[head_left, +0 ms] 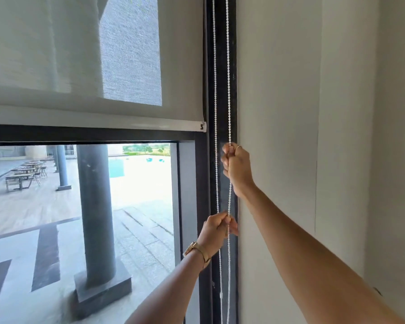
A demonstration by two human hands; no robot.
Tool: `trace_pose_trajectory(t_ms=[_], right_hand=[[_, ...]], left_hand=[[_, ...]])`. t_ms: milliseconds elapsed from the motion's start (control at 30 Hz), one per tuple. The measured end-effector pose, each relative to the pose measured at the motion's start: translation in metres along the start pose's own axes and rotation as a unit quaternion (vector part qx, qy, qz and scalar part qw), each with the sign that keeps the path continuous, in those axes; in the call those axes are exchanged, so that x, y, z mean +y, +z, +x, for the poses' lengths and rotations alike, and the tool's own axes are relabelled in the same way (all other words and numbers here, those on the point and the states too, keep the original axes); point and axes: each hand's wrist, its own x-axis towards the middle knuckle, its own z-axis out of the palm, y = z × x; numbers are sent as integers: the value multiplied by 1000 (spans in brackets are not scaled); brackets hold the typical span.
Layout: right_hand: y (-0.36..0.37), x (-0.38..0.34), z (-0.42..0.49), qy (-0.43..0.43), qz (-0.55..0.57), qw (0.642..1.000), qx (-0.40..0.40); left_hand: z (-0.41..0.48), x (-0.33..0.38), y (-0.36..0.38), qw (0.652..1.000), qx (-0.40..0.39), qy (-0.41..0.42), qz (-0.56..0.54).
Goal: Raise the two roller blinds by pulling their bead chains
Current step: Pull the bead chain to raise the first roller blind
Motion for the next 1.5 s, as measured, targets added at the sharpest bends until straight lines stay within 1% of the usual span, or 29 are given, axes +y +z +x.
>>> trace_pose_trajectory(t_ms=[67, 167, 267, 367, 467, 600, 733, 933, 1133, 1233, 1300, 1400, 1433, 1500], right_hand=[[1, 2, 0, -1, -2, 1000, 2], [5, 1, 5, -10, -17, 1000, -13], [6, 2, 5, -10, -9, 1000, -26], [0, 4, 6, -4, 4, 999, -34], [-7, 5, 3, -6, -5, 999, -47], [-16, 4, -3, -3, -42, 997, -63], [-20, 3, -17, 12, -120, 989, -86], [-24, 4, -33, 31, -153, 983, -93], [-33, 17, -65, 75, -191, 977, -49], [-32, 20, -88, 78, -249, 965, -10], [-27, 14, -105, 63, -292, 954, 14], [-11, 0, -131, 5, -368, 928, 53], [-6, -4, -138, -8, -379, 923, 68], [7, -17, -154, -14, -373, 925, 75]], left_hand=[[2, 2, -4, 1000, -21, -17, 3], [5, 9, -13, 999, -30, -23, 14], [4, 13, -17, 999, -27, -29, 18], [-2, 15, -15, 999, -14, -41, -8], [-5, 15, -13, 999, -14, -46, -8], [-9, 19, -10, 998, -23, -58, 5], [-18, 24, -15, 997, -29, -65, 12], [-27, 30, -31, 996, -46, -76, 24], [-32, 33, -50, 998, 2, -52, 46], [-42, 39, -67, 993, 37, -6, 110], [-53, 48, -80, 984, 56, 21, 170], [-79, 66, -103, 961, 86, 59, 255], [-88, 73, -112, 955, 97, 68, 274], [-114, 89, -131, 942, 119, 77, 303]])
